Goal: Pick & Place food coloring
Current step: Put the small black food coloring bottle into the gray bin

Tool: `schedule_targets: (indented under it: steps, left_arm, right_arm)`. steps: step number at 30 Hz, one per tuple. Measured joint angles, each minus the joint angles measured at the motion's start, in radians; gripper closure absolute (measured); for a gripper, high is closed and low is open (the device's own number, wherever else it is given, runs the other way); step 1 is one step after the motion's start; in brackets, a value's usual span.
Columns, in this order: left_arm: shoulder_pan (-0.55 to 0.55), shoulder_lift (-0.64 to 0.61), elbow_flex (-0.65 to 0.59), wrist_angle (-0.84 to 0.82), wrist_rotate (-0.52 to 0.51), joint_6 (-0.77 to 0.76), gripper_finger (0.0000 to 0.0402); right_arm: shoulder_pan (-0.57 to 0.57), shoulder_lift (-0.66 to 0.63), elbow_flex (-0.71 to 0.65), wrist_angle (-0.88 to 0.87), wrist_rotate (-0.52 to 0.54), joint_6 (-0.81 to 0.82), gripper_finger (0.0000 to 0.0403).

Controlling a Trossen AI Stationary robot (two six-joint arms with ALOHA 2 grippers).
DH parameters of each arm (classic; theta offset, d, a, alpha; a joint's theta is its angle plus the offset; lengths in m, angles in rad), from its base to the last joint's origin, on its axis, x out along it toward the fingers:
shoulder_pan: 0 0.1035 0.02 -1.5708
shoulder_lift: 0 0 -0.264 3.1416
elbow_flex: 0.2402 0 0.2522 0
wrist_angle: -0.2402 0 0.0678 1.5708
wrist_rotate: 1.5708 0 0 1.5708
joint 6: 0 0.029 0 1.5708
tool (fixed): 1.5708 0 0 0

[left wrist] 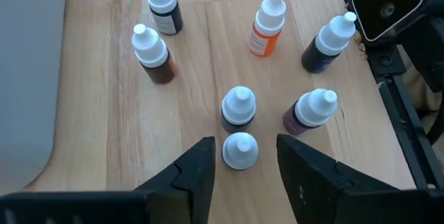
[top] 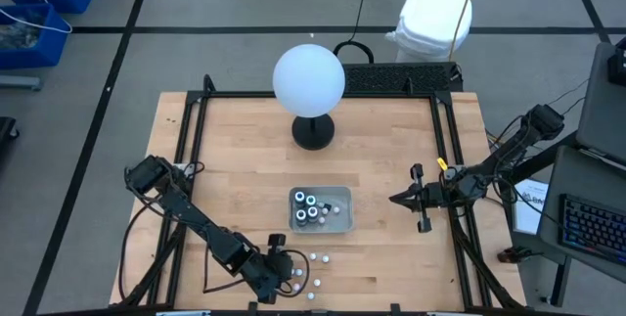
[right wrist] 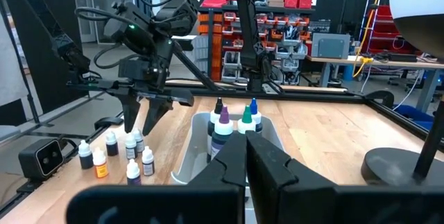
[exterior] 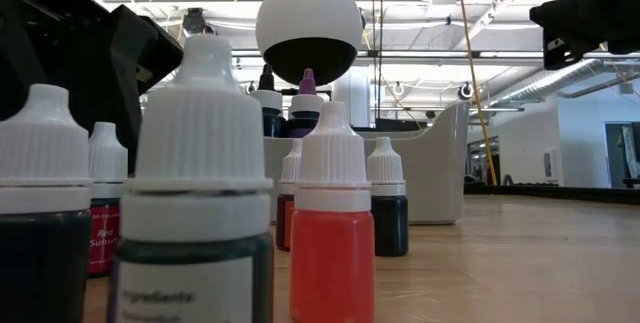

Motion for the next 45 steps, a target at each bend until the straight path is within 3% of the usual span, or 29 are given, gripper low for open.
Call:
schedule_targets:
  steps: [20, 45]
  left_arm:
    - [0.005, 0.014, 0.000, 0.005, -0.047, 0.037, 0.0245]
    - [0.023, 0.040, -0.001, 0.023, -0.016, 0.049, 0.0245]
  right_arm:
    - [0.000, 0.000, 0.000, 0.000, 0.000, 0.000, 0.0403]
    - [0.000, 0.000, 0.000, -0.007, 0.003, 0.003, 0.0403]
